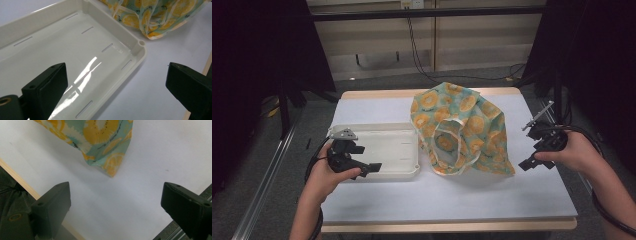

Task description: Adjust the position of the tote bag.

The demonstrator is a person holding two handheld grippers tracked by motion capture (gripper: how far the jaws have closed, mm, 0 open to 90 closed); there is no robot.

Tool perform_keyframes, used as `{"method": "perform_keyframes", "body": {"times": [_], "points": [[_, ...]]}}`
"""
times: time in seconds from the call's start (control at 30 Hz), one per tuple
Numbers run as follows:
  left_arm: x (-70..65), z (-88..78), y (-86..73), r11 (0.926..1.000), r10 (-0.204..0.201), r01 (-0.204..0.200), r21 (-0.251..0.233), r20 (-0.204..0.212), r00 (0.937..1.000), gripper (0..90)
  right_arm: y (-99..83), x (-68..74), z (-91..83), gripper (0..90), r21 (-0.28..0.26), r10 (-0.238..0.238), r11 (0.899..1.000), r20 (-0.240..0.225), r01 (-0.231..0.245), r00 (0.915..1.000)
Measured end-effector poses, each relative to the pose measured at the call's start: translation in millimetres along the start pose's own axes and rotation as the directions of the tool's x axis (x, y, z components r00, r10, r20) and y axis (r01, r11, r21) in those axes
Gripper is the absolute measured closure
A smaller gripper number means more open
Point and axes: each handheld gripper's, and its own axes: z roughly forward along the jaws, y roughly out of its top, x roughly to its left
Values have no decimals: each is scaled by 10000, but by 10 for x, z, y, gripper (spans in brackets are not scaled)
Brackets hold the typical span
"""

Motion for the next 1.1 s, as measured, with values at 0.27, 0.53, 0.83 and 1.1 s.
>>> {"method": "perform_keyframes", "body": {"times": [0.27, 0.53, 0.83, 1.1], "points": [[-7, 8, 4, 10000, 45, -45, 13, 11, 10000, 39, 51, 14, -76, 89, -58, 97, 9999, -108, -98, 9999], [3, 11, -2, 10000, 22, -22, -1, 79, 10000, 39, 147, 14, -212, 92, 31, -36, 10000, -105, 36, 9999], [-15, 35, 2, 9999, 94, -94, 88, 55, 9999, 39, 280, 31, -376, 93, 230, -73, 9997, -228, 78, 9997], [-1, 28, -7, 10000, 59, -59, 52, 41, 10000, 40, 434, 55, -537, 92, 433, -262, 9987, -187, 270, 9995]]}}
